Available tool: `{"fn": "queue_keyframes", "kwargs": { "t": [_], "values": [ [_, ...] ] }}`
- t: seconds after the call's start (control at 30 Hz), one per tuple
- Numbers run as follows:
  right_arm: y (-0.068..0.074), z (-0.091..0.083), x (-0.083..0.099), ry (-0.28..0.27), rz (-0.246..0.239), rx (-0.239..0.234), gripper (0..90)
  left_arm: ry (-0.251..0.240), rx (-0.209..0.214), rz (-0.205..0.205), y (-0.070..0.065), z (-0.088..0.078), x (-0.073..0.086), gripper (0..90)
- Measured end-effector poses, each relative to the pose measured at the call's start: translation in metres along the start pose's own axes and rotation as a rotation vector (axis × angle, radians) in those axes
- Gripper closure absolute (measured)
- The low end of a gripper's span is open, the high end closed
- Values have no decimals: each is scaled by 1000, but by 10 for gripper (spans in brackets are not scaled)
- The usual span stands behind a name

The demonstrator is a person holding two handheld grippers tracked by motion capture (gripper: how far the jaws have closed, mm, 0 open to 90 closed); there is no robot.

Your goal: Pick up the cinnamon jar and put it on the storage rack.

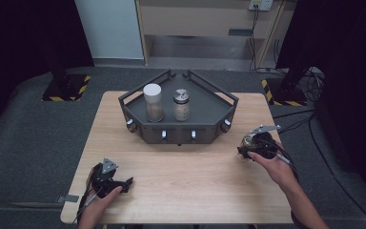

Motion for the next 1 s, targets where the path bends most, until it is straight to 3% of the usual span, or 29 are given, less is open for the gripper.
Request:
{"fn": "queue_keyframes", "kwargs": {
  "t": [0.4,1.0],
  "values": [
    [11,-29,-27,-14,-50,7,312,0,0,0,0,0,0,0],
    [19,-55,-58,-35,-80,11,312,0,0,0,0,0,0,0]
  ]
}}
Point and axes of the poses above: each handheld gripper's, and its own axes: z roughly forward along the jaws, x roughly out of its underside, y roughly to its left, the point moved 10 cm from there along z, roughly forward along the jaws, and after that the axes turned 6 degrees about -x, right-handed, at the moved point
